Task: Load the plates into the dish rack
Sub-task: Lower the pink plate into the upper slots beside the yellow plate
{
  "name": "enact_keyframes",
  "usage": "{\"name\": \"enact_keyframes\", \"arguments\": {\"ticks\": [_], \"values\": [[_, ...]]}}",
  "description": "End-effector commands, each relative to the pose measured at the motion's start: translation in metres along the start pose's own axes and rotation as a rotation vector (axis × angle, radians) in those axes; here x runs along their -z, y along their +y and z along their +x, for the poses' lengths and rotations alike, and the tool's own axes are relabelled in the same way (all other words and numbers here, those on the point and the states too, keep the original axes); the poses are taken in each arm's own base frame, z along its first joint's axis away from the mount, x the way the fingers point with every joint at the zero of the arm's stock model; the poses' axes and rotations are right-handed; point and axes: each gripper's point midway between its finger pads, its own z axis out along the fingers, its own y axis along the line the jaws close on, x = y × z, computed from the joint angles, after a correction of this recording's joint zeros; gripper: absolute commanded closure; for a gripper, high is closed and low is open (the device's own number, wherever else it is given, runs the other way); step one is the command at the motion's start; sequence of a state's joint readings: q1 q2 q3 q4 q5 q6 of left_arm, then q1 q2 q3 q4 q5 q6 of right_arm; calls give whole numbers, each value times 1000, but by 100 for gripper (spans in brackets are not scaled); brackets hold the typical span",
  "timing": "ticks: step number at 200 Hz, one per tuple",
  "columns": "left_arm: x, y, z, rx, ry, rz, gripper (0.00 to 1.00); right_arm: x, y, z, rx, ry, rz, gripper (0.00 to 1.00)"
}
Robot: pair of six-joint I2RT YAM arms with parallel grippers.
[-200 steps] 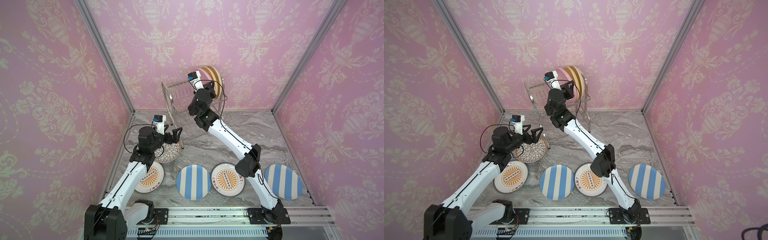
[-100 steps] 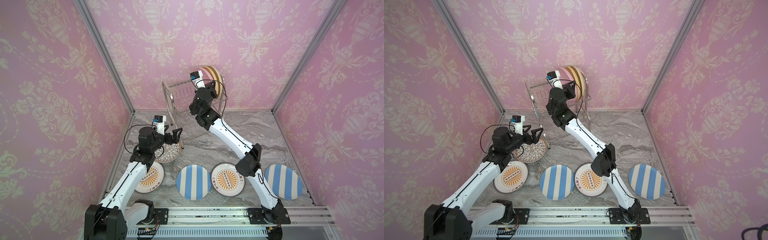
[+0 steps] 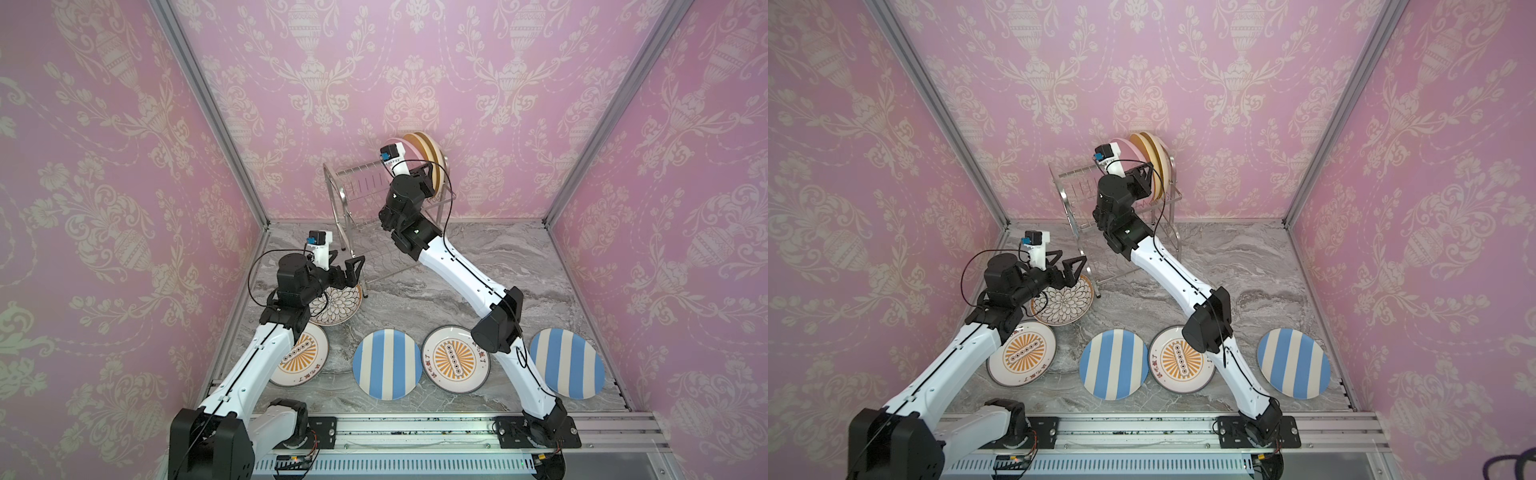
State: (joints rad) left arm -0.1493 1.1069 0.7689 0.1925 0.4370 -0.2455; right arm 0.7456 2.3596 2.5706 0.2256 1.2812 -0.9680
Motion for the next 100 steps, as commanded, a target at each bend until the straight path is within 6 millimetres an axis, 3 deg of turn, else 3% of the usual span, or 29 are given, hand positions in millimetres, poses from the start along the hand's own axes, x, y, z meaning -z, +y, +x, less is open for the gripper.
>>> {"name": "enact_keyframes", "arguments": {"ticks": [1, 100], "values": [[-1, -4, 8, 10, 27, 19, 1, 2, -32, -11, -75, 3, 24, 76], [-1, -4, 6, 13, 20, 18, 1, 17, -41, -23, -105, -21, -35, 74]]}}
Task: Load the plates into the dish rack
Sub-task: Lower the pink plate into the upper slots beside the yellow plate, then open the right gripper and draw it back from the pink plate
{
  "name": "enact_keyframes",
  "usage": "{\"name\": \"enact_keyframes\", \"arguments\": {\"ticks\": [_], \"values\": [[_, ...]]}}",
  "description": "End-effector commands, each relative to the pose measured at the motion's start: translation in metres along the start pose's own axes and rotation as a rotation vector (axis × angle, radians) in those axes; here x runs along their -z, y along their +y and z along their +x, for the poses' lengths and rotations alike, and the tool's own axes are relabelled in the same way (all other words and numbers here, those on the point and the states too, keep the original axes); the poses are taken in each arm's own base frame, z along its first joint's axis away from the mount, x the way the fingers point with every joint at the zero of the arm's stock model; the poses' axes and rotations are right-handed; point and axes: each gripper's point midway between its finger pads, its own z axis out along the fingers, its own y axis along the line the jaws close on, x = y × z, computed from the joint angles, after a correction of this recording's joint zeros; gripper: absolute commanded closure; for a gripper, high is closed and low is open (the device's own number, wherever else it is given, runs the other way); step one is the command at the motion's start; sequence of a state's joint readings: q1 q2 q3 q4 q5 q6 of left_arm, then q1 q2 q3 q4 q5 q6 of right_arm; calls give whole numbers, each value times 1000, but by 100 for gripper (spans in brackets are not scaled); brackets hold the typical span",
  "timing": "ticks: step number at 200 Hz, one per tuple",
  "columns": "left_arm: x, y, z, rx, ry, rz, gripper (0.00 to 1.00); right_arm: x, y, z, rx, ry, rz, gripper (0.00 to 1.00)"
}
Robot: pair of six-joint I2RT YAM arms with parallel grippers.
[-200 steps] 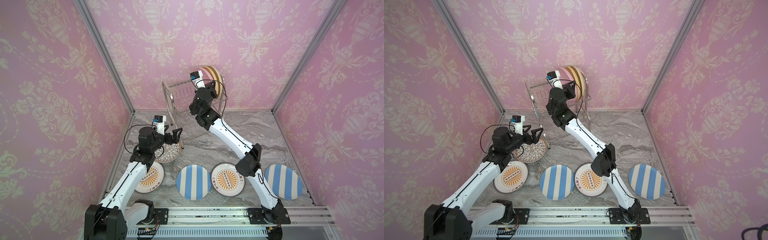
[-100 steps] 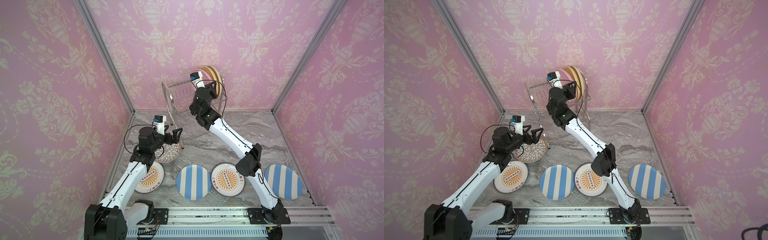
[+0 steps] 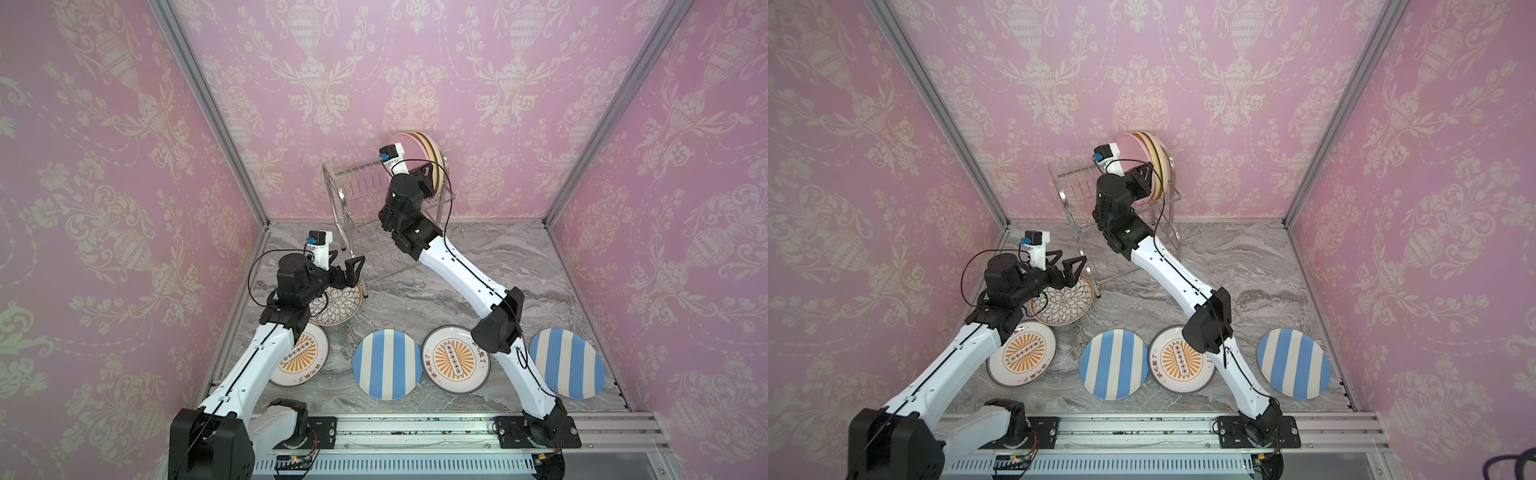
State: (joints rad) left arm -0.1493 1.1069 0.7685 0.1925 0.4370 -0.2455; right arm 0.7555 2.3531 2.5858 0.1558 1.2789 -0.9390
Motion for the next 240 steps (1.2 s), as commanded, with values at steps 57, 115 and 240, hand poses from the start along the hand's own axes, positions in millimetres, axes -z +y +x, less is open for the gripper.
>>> {"name": "enact_keyframes", "arguments": {"ticks": [57, 115, 240], "values": [[4, -6, 1, 7, 8, 10, 1, 26, -46, -21, -220, -27, -146, 60], [6, -4, -1, 1, 14, -9, 1, 46, -54, 10, -577, 114, -684, 54], [1, -2, 4, 6, 28, -5, 1, 65, 3, 66, -733, 302, -994, 48]]}}
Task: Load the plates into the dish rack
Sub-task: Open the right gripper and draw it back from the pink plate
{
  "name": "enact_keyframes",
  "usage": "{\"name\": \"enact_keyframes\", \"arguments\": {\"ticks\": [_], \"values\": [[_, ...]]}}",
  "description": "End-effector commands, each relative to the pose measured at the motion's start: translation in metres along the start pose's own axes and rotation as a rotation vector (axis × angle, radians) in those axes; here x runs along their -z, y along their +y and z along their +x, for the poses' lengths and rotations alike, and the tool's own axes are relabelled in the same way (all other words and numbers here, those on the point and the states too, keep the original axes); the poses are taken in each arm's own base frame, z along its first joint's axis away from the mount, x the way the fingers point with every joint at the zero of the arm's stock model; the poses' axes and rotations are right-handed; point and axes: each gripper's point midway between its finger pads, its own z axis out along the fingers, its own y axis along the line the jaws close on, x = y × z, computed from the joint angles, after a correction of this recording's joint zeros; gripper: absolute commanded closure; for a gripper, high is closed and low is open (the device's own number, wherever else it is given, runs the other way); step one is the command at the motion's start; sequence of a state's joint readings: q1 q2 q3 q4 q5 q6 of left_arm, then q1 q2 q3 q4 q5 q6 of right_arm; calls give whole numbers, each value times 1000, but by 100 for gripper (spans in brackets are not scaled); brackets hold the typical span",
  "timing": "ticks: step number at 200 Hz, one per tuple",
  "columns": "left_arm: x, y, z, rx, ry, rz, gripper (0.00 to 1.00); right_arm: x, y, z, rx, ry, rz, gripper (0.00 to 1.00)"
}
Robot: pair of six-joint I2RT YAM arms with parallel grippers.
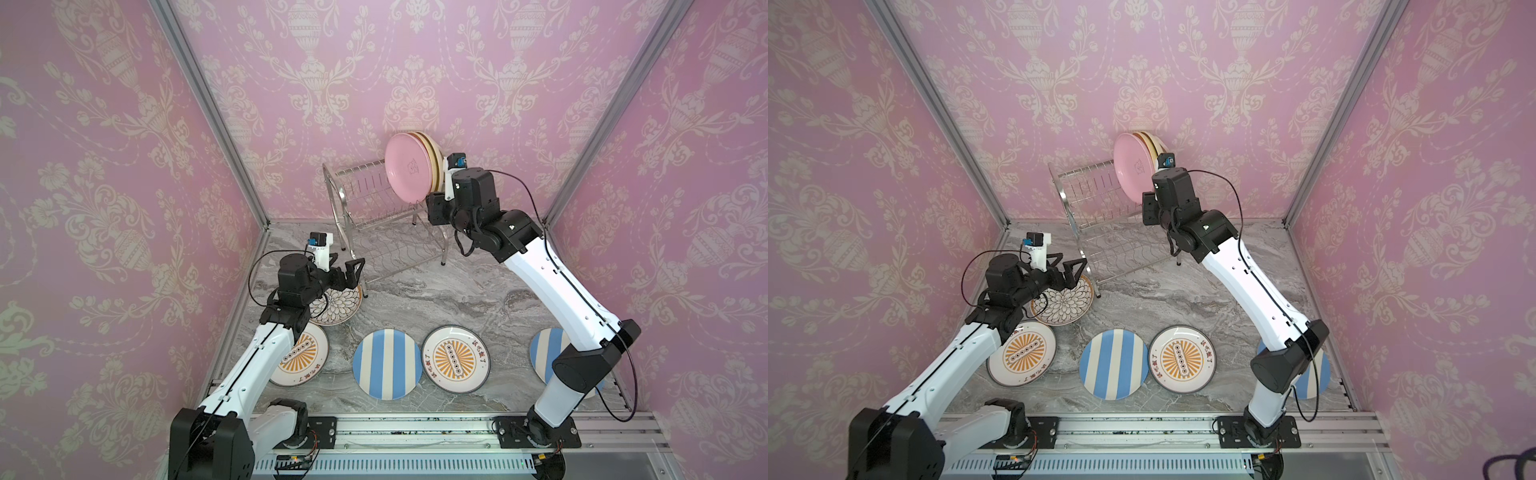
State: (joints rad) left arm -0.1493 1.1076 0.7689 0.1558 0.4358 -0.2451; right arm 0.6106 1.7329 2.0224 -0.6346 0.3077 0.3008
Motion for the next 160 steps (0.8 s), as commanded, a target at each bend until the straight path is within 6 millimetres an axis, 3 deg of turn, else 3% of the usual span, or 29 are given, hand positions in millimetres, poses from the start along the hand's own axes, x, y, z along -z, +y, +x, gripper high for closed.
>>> {"name": "enact_keyframes", "arguments": {"ticks": [1, 58, 106, 130, 160], "values": [[1, -4, -4, -8, -4, 5, 1, -11, 10, 8, -114, 12, -94, 48], [2, -6, -4, -8, -3, 11, 1, -41, 7, 18, -142, 26, -107, 47], [6, -8, -14, -18, -23, 1, 1, -33, 0, -3, -55, 5, -39, 45], [10, -11, -26, 6, -10, -9, 1, -37, -2, -2, -36, 6, -19, 46], [22, -22, -58, 33, -3, -27, 1, -31, 1, -6, -33, 1, -43, 46]]}}
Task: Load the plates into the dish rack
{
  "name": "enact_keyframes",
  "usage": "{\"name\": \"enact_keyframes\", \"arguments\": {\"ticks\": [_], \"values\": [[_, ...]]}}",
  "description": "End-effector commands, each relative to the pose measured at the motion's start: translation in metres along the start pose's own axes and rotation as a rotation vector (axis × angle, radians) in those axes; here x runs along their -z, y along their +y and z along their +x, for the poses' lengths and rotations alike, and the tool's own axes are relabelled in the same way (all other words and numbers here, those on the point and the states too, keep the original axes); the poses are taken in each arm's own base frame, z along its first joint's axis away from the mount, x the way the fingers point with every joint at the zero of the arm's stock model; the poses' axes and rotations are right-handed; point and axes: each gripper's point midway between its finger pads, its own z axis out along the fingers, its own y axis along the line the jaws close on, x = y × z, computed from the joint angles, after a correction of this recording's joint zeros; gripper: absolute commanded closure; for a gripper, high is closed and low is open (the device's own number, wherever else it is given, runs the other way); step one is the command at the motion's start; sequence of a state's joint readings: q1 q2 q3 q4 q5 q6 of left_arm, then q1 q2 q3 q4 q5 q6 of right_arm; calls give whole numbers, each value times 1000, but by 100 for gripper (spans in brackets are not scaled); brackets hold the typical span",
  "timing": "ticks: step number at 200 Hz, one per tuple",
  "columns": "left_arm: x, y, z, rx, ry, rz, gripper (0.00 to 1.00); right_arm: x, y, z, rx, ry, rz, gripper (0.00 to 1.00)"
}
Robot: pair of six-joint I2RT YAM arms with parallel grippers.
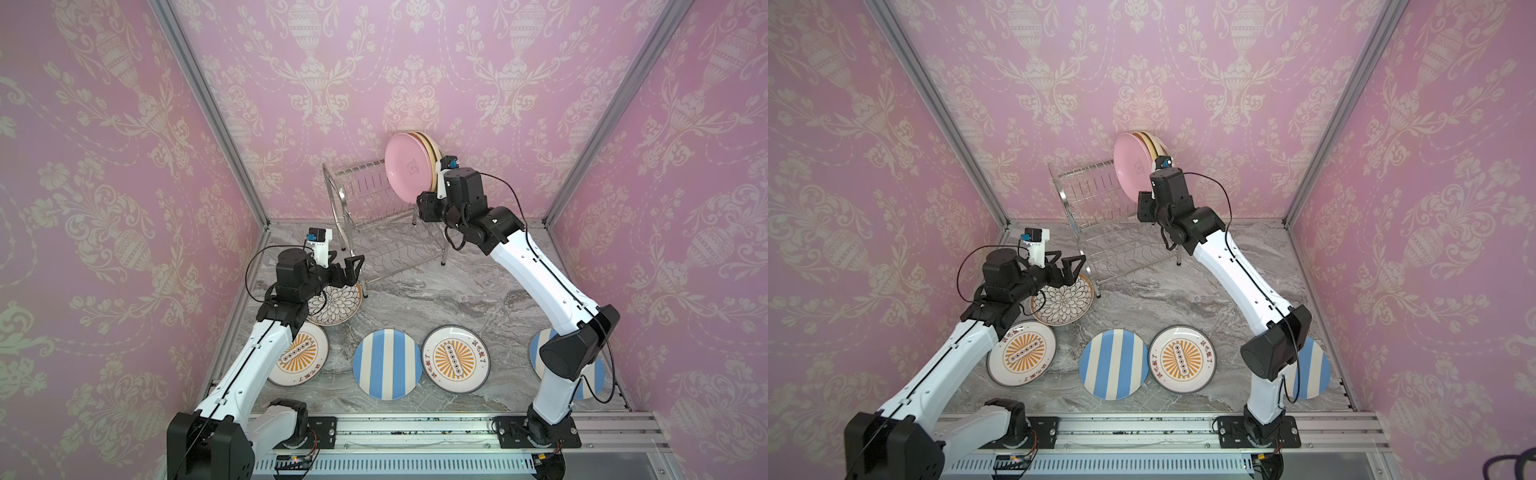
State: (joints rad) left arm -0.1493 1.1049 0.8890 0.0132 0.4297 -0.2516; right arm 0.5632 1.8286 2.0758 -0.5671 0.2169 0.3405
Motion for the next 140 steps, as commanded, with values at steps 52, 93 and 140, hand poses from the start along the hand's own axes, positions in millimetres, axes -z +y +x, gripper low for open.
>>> {"name": "enact_keyframes", "arguments": {"ticks": [52, 93, 140], "values": [[18, -46, -100, 59, -51, 66, 1, 39, -3, -6, 59, -8, -25, 43], [-7, -59, -134, 53, -65, 78, 1, 83, -28, 6, 37, -48, -36, 41], [-72, -96, -144, 0, -23, 74, 1, 115, -64, 36, 16, -55, -13, 40]]}}
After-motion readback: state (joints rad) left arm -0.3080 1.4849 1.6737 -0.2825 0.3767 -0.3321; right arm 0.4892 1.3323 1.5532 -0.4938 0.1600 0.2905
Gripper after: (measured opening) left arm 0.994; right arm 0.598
